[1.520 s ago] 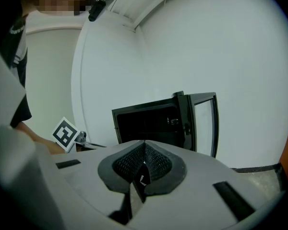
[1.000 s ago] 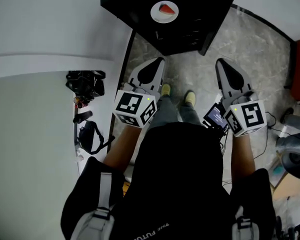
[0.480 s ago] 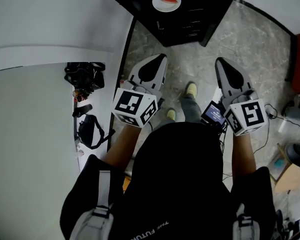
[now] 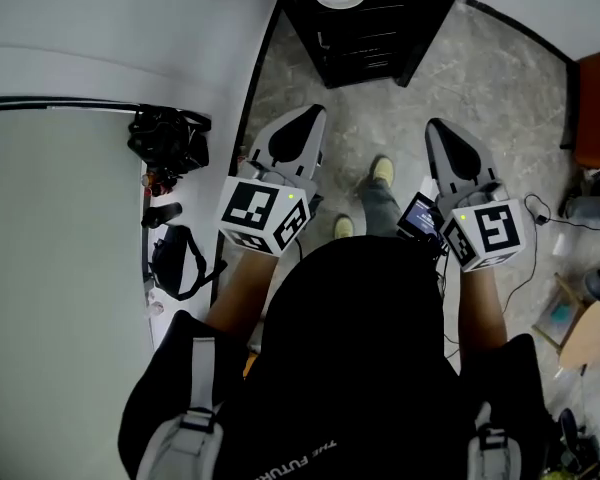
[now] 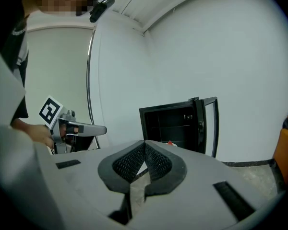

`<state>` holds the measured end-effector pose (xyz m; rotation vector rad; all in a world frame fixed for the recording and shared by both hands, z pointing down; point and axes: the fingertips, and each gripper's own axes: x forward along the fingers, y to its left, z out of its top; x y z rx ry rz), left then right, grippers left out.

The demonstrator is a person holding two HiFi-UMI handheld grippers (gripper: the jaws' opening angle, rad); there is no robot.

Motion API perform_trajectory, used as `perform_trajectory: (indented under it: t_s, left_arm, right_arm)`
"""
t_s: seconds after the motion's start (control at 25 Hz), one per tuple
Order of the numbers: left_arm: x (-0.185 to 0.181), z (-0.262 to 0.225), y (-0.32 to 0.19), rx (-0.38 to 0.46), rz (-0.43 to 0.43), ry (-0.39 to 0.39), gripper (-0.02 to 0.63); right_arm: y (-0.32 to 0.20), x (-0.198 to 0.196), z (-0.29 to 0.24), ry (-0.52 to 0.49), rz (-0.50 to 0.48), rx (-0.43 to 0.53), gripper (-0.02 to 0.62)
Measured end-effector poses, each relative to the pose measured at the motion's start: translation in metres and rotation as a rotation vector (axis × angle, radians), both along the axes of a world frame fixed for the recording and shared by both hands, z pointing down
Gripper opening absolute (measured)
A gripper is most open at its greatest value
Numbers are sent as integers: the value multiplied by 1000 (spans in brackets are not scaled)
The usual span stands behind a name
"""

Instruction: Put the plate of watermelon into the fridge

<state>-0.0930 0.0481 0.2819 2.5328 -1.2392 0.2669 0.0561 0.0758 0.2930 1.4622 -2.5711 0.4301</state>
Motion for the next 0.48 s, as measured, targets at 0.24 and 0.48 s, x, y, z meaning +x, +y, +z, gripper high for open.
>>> perform_trajectory:
  t_s: [0.24,0.48]
  left_arm:
    - [-25,-16,56,41,9,22,12]
    - [-43,-24,118,70,34,54,12]
  right_arm:
    - [56,-25,-17,28,28,27,11]
    - [119,-47,-29,33,38,58,11]
